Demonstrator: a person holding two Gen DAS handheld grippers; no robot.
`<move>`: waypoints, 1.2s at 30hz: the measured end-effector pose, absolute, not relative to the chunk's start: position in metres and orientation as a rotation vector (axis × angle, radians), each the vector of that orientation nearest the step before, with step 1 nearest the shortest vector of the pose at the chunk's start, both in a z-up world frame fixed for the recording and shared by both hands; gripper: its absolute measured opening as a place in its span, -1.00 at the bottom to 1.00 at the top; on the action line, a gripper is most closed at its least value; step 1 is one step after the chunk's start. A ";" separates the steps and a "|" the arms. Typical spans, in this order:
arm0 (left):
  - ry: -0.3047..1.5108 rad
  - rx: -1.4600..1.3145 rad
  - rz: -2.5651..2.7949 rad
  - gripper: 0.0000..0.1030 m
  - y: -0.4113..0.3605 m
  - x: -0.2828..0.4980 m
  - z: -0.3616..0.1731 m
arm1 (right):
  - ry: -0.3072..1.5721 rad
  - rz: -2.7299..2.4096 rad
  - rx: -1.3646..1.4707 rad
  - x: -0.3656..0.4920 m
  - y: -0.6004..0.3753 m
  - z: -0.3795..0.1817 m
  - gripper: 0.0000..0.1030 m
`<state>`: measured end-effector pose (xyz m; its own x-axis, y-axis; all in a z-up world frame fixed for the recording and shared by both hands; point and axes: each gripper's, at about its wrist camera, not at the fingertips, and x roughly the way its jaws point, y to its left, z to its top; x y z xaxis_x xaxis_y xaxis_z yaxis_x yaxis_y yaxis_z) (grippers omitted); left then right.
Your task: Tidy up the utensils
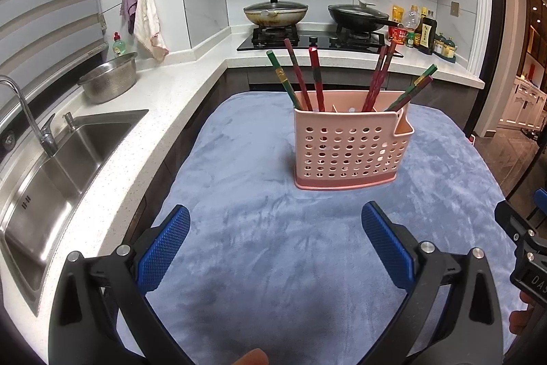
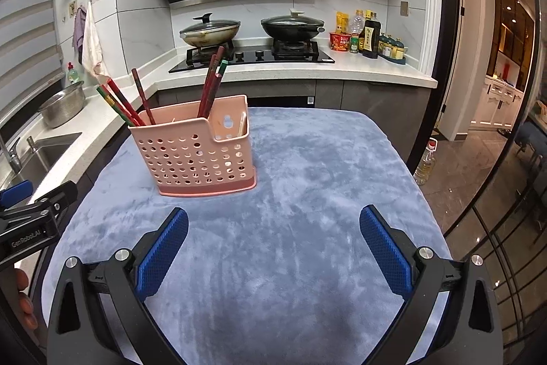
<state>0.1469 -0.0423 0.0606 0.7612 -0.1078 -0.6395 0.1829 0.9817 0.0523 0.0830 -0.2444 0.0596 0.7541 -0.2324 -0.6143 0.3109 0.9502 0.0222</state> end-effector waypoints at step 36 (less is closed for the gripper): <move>0.710 0.146 -0.099 0.87 -0.034 0.144 0.049 | 0.668 -0.316 0.131 0.074 -0.244 0.048 0.87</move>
